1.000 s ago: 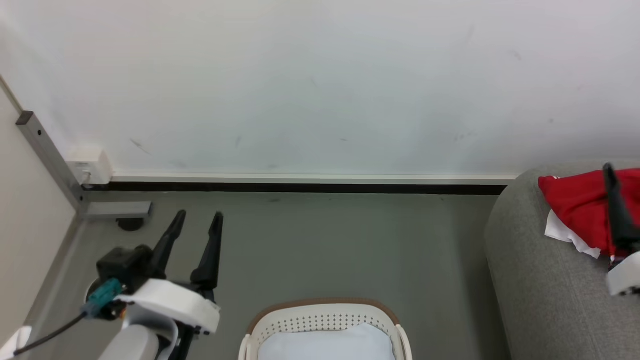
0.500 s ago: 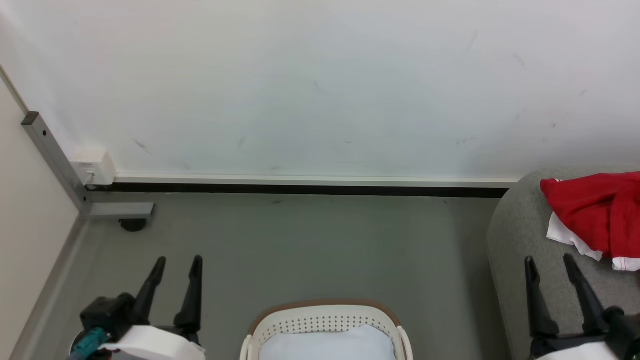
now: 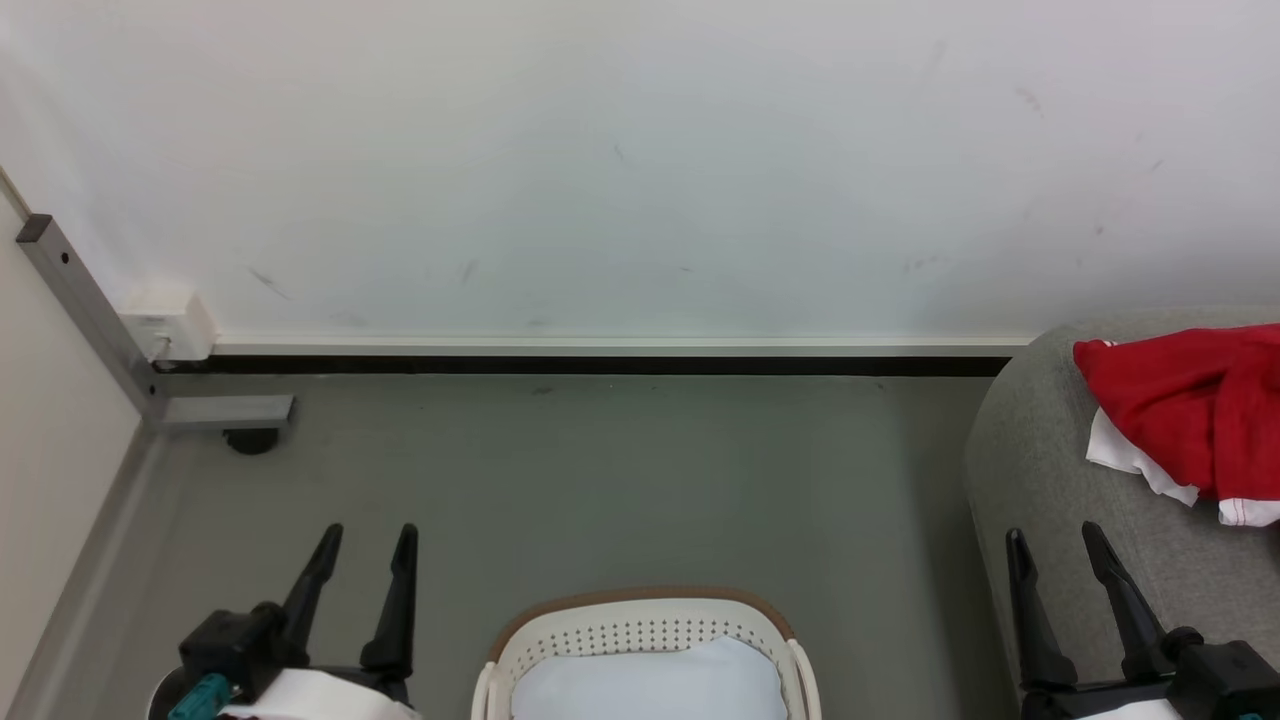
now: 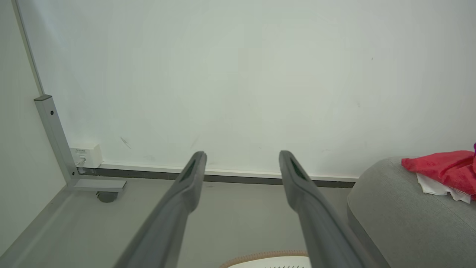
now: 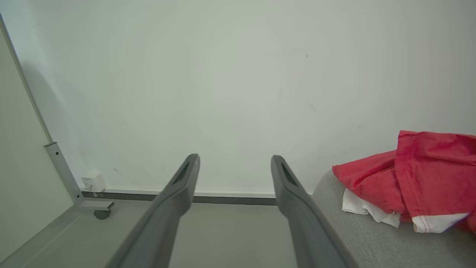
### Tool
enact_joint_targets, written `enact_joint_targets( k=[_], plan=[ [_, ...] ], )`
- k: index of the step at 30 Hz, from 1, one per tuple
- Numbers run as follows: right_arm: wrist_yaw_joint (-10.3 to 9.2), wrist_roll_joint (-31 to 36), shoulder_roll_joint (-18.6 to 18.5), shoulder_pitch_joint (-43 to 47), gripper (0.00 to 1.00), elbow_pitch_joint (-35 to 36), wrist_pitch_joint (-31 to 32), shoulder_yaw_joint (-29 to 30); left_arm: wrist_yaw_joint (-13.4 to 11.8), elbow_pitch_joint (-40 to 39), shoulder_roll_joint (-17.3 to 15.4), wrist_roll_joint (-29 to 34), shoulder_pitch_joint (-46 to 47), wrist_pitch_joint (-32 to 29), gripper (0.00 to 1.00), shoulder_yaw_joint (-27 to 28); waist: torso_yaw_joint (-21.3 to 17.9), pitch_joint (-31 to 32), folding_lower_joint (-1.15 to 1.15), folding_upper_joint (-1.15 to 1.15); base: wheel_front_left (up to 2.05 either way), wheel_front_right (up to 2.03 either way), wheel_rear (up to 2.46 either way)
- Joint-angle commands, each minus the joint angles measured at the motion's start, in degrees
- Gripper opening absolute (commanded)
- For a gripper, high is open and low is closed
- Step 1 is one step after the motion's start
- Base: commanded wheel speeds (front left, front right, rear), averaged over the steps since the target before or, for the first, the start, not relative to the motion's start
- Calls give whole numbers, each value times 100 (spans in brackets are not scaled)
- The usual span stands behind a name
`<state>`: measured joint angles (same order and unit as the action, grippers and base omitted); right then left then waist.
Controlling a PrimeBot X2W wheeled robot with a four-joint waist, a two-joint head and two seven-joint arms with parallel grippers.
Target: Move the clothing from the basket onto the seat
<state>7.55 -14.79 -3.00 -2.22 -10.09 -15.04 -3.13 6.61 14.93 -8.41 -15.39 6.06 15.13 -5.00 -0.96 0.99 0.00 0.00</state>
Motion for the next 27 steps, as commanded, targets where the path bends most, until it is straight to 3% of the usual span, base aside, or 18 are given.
enact_joint_targets(
  k=[1, 20, 21, 27],
  plan=[
    [-13, 9, 2, -45, 100, 20, -17, 8, 18, 2, -5, 44, -45, 1, 100, 32, 0, -1, 0, 0, 0, 0, 0],
    [-13, -191, 9, -110, 100, -53, -18, -118, 89, 144, 125, 187, -17, 1, 100, 127, -20, -8, 0, 0, 0, 0, 0],
    [-13, -196, 9, -107, 0, -55, -18, -119, 90, 144, 112, 165, -15, 1, 0, 111, -22, -10, 0, 0, 0, 0, 0],
    [0, -524, 9, 38, 0, -138, 68, -125, 78, 269, 205, -206, -40, -115, 0, 148, -19, -12, 0, 0, 0, 0, 0]
  ],
)
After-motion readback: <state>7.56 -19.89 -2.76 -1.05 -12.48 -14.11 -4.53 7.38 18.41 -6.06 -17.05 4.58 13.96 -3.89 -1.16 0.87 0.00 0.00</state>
